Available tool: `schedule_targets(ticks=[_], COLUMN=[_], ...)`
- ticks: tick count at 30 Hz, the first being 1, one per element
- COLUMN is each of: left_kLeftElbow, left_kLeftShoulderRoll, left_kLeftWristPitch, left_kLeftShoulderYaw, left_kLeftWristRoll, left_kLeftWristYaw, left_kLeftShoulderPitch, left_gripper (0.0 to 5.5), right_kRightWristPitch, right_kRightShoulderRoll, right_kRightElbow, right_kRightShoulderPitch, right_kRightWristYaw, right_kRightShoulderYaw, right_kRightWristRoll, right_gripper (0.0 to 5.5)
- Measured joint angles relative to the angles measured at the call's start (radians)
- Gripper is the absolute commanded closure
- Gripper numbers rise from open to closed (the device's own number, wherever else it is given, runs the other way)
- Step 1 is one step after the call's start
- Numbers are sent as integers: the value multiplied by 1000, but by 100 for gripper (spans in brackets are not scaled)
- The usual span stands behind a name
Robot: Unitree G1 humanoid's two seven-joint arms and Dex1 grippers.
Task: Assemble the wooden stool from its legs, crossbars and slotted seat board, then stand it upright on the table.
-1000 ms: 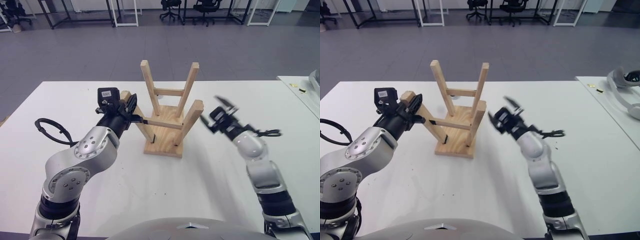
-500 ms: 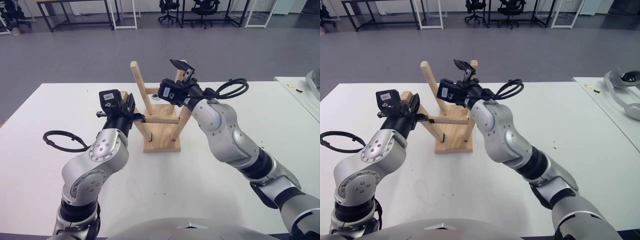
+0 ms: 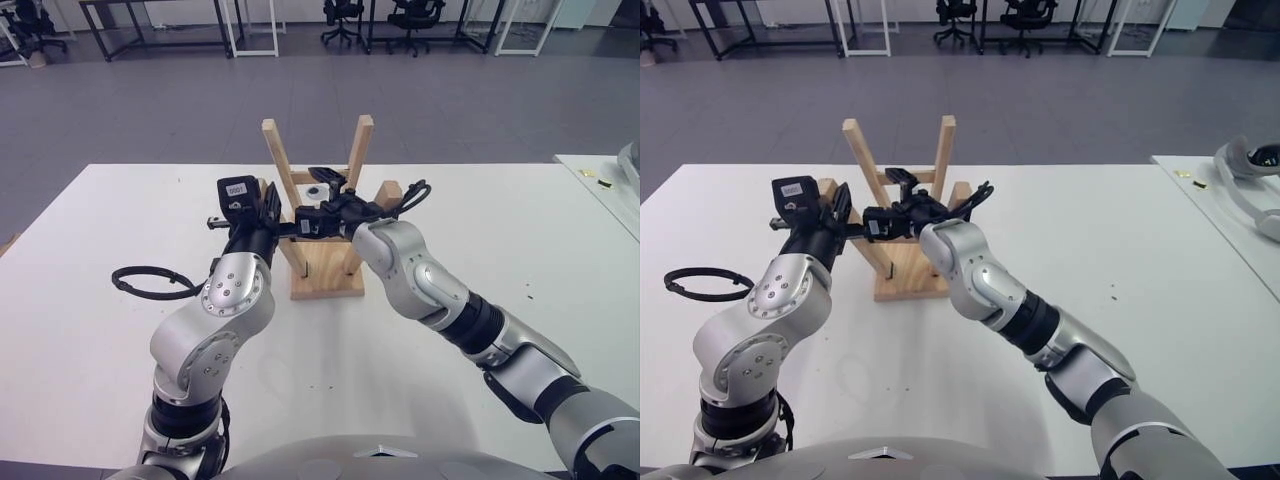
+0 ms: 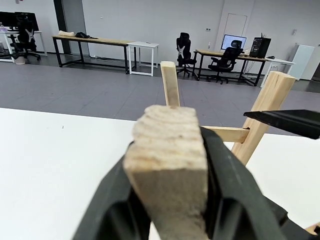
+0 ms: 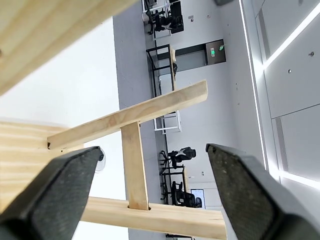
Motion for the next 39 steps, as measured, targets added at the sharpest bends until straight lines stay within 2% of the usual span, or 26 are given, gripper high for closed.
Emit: schedule_targets(ticks=[1, 2, 5, 8, 17, 21, 23, 25, 28, 30, 32, 34, 36, 39], left_kLeftElbow=[-2, -5, 19, 16, -98, -97, -14, 99, 254, 320, 354, 376, 416, 507], left_kLeftShoulderRoll=[-2, -5, 12, -8, 0, 21, 64, 103, 140, 152, 166, 182, 184, 161], left_kLeftWristPitch=[4, 10, 108, 112, -127, -229, -263, -265, -215, -190, -184, -256, -367, -482], left_kLeftShoulderYaw=[-2, -5, -46, -29, 110, 299, 448, 506, 483, 434, 375, 354, 301, 232], left_kLeftWristRoll=[15, 27, 70, 88, 90, -2, -112, -216, -307, -308, -280, -224, -127, -14], left_kLeftWristYaw=[-11, -16, -59, -107, -383, -493, -537, -581, -675, -740, -814, -864, -896, -911], left_kLeftShoulderPitch=[1, 2, 38, 56, 44, -29, -148, -299, -436, -415, -285, -191, -161, -216], left_gripper=[445, 405, 346, 291, 156, 156, 156, 156, 156, 156, 156, 156, 156, 156], right_kRightWristPitch=[-14, -25, -81, -104, -121, -85, -42, 57, 201, 318, 393, 390, 352, 293], right_kRightShoulderRoll=[2, 5, 25, 50, 112, 190, 266, 336, 283, 240, 242, 240, 224, 211], right_kRightElbow=[3, 8, 22, 25, 12, -144, -238, -313, -325, -325, -290, -256, -238, -186], right_kRightShoulderPitch=[12, 17, 38, 57, 93, 76, 10, -108, -213, -172, 10, 131, 153, 127], right_kRightWristYaw=[0, 0, -8, -21, -101, -162, -157, -125, -45, 24, 92, 99, 62, 1], right_kRightShoulderYaw=[-9, -17, -47, -87, -188, -342, -475, -641, -893, -1002, -994, -958, -900, -849], right_kRightWristRoll=[1, 1, 5, 9, 7, 56, 193, 380, 622, 764, 866, 901, 886, 856], right_gripper=[148, 148, 148, 148, 148, 148, 148, 148, 148, 148, 148, 148, 148, 148])
